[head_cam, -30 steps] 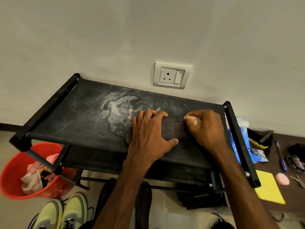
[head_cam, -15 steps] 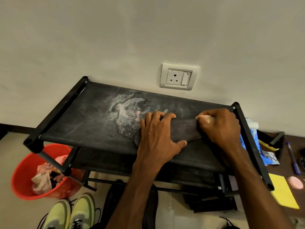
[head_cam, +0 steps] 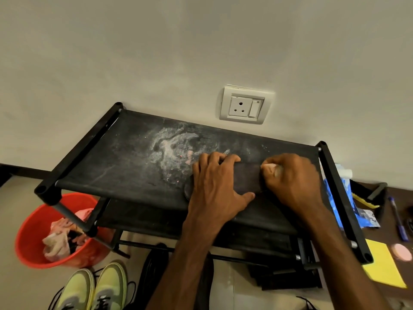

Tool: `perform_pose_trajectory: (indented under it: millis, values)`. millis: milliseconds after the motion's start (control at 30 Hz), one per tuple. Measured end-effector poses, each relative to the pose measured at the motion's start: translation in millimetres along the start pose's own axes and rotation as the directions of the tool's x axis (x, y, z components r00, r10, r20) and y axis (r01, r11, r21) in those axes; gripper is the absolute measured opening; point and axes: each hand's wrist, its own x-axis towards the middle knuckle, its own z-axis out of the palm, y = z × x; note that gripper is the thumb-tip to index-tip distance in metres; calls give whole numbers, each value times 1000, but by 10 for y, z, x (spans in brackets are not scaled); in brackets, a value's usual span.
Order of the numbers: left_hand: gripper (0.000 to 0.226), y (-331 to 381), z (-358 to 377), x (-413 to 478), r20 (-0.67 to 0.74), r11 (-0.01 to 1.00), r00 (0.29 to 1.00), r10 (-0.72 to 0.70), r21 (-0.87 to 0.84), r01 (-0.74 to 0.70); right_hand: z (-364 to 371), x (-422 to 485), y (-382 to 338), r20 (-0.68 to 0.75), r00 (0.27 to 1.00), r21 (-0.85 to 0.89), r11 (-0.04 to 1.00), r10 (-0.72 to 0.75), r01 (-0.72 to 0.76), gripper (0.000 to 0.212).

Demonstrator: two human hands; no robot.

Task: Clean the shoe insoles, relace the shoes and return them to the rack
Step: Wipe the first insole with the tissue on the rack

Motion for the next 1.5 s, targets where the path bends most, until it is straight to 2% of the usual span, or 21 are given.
perform_pose_trajectory:
  millis: [100, 300, 400, 500, 567, 633, 700, 767, 800, 867, 933, 1000, 1100, 1133, 1200, 1267, 1333, 1400, 1500]
  values:
    - [82, -5, 4, 1, 6, 1000, 1000, -3, -15, 3, 76, -99, -147, 120, 983, 195, 974, -140, 114, 13]
    - [82, 18, -6, -5, 0, 1000, 1000, 1, 8, -1, -82, 32, 119, -47, 991, -2, 992, 125, -125, 19]
    - [82, 14, 7, 4, 1, 1000, 1000, -1, 7, 1, -28, -16, -3, -20, 999, -49, 998, 34, -35, 13]
    - [83, -6, 14, 12, 17, 1000, 1000, -10, -4, 10, 87, -88, -143, 98, 989, 98, 990, -109, 99, 13]
    - [83, -3, 10, 11, 22, 1000, 1000, -9, -3, 9, 75, -48, -93, 72, 996, 123, 992, -50, 41, 13]
    - [83, 6, 9, 6, 4, 1000, 1000, -3, 8, 3, 2, 8, 39, -5, 997, 65, 995, 74, -73, 16]
    - [82, 18, 6, 11, 9, 1000, 1000, 0, 21, 0, -41, 36, 132, -68, 988, 14, 991, 137, -136, 16]
    - [82, 13, 15, 14, 8, 1000, 1000, 0, 24, 0, -5, 12, 71, -66, 995, -25, 996, 78, -80, 15]
    - [81, 8, 22, 13, 5, 1000, 1000, -2, 20, 2, 38, -18, -4, -40, 999, -4, 1000, 6, -7, 14]
    - [76, -11, 34, 12, 4, 1000, 1000, -4, 0, 4, 135, -77, -154, 39, 988, 127, 982, -147, 140, 12]
    - [73, -27, 38, 13, 6, 1000, 1000, -9, -15, 9, 154, -101, -248, 78, 970, 191, 959, -229, 210, 14]
    - [77, -16, 26, 15, 14, 1000, 1000, -9, -10, 9, 130, -39, -157, 31, 986, 174, 972, -167, 159, 13]
    - [81, 12, 15, 16, 10, 1000, 1000, -2, 19, 1, 47, 47, 63, -89, 995, 62, 998, 40, -35, 21]
    - [81, 12, 16, 19, 12, 1000, 1000, 0, 19, 0, 52, 53, 89, -107, 993, 41, 998, 47, -42, 24]
    - [81, -4, 19, 17, 10, 1000, 1000, -3, 13, 2, 93, 8, -17, -56, 997, 53, 997, -48, 51, 17]
    - [79, -19, 26, 13, 27, 1000, 1000, -5, -8, 5, 165, -66, -170, 29, 981, 195, 963, -193, 183, 14]
    - [78, -22, 32, 14, 38, 1000, 999, -7, -23, 7, 177, -105, -243, 48, 966, 258, 937, -256, 235, 17]
    - [79, -11, 28, 10, 22, 1000, 1000, -4, -13, 4, 172, -39, -134, -5, 985, 205, 964, -171, 168, 14]
    - [81, 10, 20, 12, 15, 1000, 1000, 0, 12, 0, 102, 59, 67, -103, 993, 97, 994, 55, -45, 13]
